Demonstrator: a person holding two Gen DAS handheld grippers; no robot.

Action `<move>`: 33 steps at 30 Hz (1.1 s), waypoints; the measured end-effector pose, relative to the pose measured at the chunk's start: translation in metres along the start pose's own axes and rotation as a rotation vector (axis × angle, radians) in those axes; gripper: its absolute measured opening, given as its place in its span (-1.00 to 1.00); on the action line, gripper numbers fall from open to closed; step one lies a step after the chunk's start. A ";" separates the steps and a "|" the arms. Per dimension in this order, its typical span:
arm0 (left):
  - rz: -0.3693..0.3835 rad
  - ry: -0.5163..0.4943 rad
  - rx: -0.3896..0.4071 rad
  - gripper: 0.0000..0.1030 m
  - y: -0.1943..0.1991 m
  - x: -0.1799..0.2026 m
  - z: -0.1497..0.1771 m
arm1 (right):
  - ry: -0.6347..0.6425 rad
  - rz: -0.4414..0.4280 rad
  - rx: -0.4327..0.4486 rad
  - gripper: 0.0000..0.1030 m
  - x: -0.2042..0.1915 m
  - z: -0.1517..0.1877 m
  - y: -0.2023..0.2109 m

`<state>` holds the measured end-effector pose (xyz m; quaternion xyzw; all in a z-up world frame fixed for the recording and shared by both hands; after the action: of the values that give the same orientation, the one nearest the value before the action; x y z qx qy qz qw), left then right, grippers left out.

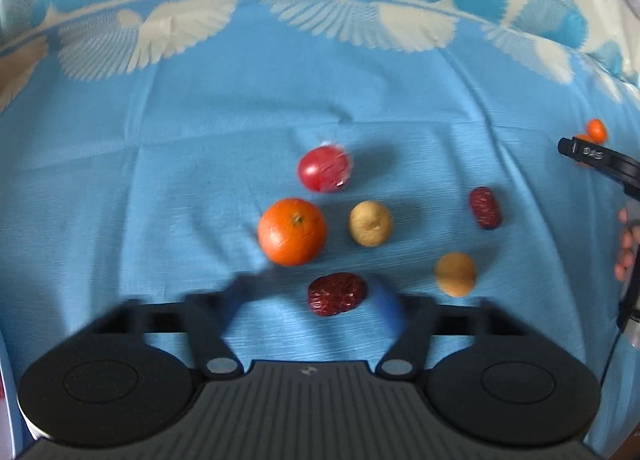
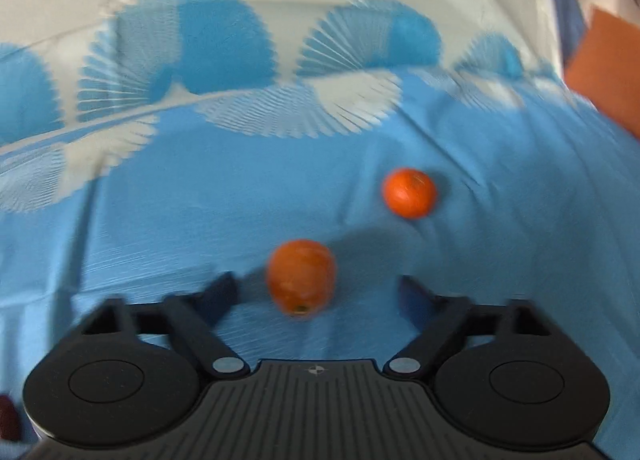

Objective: Organize fruits
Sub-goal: 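Grasp the red date with the left tool while the right tool grasps a bagged orange, then carry the date and orange over the plate and open both tools to drop them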

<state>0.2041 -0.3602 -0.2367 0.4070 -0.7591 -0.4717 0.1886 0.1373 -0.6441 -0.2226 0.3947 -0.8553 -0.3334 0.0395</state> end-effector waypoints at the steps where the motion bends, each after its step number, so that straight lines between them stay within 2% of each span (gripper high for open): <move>1: 0.010 -0.017 0.006 -0.34 0.002 0.002 0.000 | 0.043 0.009 0.016 -0.34 -0.006 0.002 0.006; 3: 0.045 -0.015 0.005 -0.34 0.007 0.002 0.001 | 0.071 0.021 0.008 -0.35 -0.011 0.004 0.013; 6: 0.049 -0.020 0.036 -0.34 0.027 0.003 0.003 | -0.003 -0.027 -0.011 -0.35 -0.008 0.002 0.034; 9: 0.054 -0.016 0.064 -0.34 0.053 -0.002 0.006 | -0.020 -0.060 0.011 -0.35 -0.011 0.000 0.069; 15: 0.006 -0.006 0.082 -0.34 0.129 -0.026 0.026 | -0.051 -0.211 0.060 -0.35 -0.034 0.001 0.177; 19: -0.019 0.004 0.104 -0.34 0.190 -0.050 0.050 | -0.031 -0.347 0.060 -0.35 -0.066 0.019 0.258; 22: -0.033 0.031 0.113 -0.34 0.231 -0.070 0.076 | 0.011 -0.443 0.035 -0.35 -0.096 0.044 0.313; 26: -0.079 0.051 0.129 -0.34 0.279 -0.092 0.116 | 0.065 -0.567 -0.053 -0.35 -0.130 0.083 0.375; 30: -0.102 0.078 0.112 -0.34 0.312 -0.111 0.158 | 0.130 -0.669 -0.178 -0.35 -0.158 0.121 0.424; 33: -0.106 0.115 0.115 -0.34 0.330 -0.123 0.189 | 0.196 -0.716 -0.221 -0.35 -0.176 0.145 0.454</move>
<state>0.0061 -0.0819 -0.0292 0.4831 -0.7502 -0.4127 0.1829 -0.0846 -0.2313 -0.0277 0.6916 -0.6144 -0.3772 0.0445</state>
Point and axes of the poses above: each gripper's, at about its wrist camera, not at the fingertips, and y roughly against the way its jaws point, x to its right, z to its underside, the point moved 2 cm from there along -y, roughly the way its jaws point, and after that the axes turned 13 degrees about -y, right-handed, at the moved point
